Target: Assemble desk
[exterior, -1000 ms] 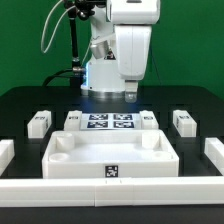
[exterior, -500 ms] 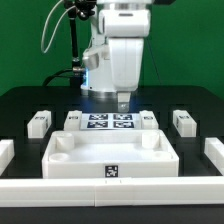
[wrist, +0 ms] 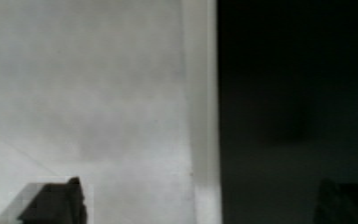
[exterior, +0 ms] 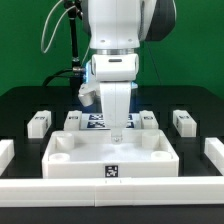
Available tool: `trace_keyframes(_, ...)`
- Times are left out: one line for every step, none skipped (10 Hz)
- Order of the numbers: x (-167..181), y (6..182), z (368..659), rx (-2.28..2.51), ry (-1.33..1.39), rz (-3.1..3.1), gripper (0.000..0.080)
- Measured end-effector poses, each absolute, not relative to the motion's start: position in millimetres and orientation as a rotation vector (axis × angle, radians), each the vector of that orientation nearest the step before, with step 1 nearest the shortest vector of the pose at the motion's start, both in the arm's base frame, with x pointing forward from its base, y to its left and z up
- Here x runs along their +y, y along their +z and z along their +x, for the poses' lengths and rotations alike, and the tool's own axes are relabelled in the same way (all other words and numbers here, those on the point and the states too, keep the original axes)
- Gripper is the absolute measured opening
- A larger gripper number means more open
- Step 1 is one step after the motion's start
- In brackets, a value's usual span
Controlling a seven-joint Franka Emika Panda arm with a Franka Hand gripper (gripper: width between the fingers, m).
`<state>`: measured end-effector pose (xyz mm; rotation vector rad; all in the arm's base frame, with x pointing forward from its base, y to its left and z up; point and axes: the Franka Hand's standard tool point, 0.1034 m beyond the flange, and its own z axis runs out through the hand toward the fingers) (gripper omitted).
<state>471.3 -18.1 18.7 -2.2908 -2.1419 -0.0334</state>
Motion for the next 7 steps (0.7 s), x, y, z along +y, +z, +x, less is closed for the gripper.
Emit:
trace_keyframes(-18.1,18.3,470.9,-2.141,-0.032,-2.291,0.0649)
trace_keyframes(-18.1,17.9,470.7,-2.141,-0.032,-2.29,0.0554)
trace_keyframes(-18.1,17.8,470.6,-2.141,-0.031,-2.29,0.0418)
trace_keyframes(-18.1,17.7,470.5,-2.14,-0.031,-2.29,0.0418)
trace_keyframes(-18.1,17.5,470.4,-2.14,-0.031,-2.29,0.0206)
trace_keyframes(-18.1,17.3,470.2,-2.14,-0.03,-2.29,0.0077)
trace_keyframes(-18.3,17.3,470.2,-2.138,-0.03,-2.292,0.0054)
